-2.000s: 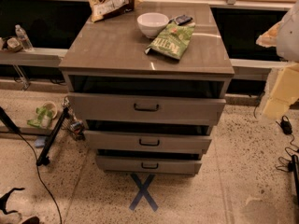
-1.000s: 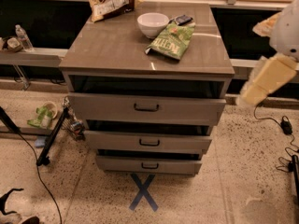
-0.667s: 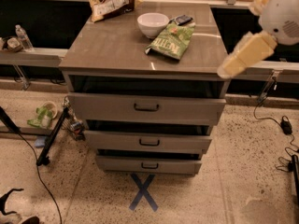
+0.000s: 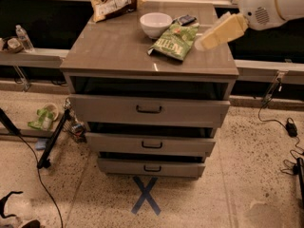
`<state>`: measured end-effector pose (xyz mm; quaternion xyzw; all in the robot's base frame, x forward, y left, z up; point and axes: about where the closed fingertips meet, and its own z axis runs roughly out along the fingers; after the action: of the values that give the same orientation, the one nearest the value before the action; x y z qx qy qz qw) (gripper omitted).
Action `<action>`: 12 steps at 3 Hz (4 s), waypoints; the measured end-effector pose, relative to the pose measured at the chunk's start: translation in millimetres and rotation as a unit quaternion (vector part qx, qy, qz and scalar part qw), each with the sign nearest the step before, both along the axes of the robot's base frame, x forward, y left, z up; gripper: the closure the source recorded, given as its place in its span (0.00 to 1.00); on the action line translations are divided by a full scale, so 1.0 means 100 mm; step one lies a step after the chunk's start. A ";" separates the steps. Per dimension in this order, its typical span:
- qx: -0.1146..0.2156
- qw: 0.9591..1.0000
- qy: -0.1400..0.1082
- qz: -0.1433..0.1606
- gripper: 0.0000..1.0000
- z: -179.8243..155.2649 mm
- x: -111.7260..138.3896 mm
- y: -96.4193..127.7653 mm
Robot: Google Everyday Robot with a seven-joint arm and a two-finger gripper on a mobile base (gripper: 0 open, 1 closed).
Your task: Move white bowl near brown chip bag
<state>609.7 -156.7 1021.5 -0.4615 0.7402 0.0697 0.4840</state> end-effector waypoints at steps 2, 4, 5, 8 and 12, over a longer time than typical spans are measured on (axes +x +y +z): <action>0.018 1.000 -0.005 0.000 0.00 0.01 0.11 0.04; 0.080 0.997 0.019 0.000 0.00 -0.48 0.94 0.44; 0.095 0.995 0.016 -0.010 0.00 -0.68 1.54 0.62; 0.055 0.997 0.018 -0.047 0.00 -0.94 2.39 0.83; 0.013 0.998 0.053 0.011 0.49 -1.18 2.51 1.40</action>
Offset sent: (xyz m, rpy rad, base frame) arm 0.0113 0.0043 0.0012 0.0353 -0.0106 0.0006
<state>860.8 -17.1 903.9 -0.4591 0.7586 0.1094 0.4492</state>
